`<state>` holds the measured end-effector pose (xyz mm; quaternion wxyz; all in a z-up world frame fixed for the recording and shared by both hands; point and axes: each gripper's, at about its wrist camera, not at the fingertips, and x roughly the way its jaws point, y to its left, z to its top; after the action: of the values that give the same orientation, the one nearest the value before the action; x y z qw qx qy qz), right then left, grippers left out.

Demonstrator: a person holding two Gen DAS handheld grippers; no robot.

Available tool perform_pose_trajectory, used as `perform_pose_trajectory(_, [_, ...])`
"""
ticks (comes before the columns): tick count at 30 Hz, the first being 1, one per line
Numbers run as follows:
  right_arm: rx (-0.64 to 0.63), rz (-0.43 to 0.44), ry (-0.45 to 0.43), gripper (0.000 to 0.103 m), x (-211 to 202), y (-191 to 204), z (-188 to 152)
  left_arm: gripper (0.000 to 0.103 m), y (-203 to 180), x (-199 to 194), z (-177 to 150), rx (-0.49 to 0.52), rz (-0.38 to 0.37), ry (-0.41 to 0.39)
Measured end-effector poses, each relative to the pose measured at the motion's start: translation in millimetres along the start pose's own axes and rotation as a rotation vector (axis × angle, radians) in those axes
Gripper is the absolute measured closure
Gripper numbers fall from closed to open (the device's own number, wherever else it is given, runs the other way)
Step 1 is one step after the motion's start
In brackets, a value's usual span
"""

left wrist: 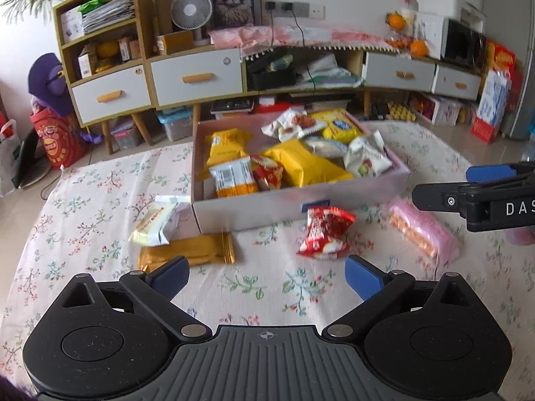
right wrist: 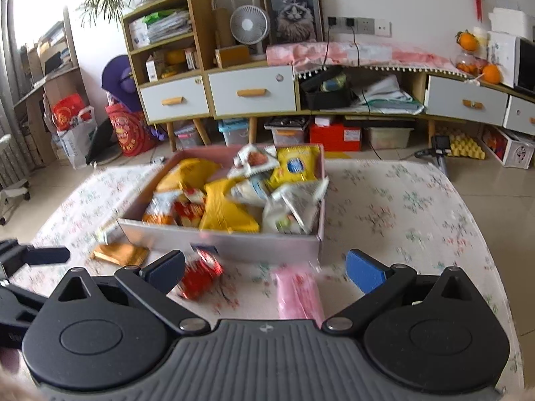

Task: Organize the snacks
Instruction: 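Move both tools toward the red candy wrapper and the pink packet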

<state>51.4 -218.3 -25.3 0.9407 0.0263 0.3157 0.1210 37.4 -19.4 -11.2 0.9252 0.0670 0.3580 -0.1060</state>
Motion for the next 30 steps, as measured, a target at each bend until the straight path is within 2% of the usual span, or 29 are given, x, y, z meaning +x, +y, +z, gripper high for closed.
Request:
perform_pose_trajectory(7, [-0.013,-0.045,0.066,0.0,11,-9,-20,0.003,-8,12,-12,0.047,-0.015,0.009])
perform_pose_trajectory(13, [-0.095,-0.055,0.116,0.0,23,-8,-37,0.003,-16,35,-18,0.079,-0.047,0.027])
perform_pose_trajectory(23, [-0.078,-0.06,0.138,0.0,36,-22,-43,0.003,-27,59,-13,0.086,-0.115,0.003])
perform_pose_trajectory(30, [-0.103,-0.062,0.119,0.005,40,-27,-45,0.004,-30,73,-4,0.041,-0.13,0.001])
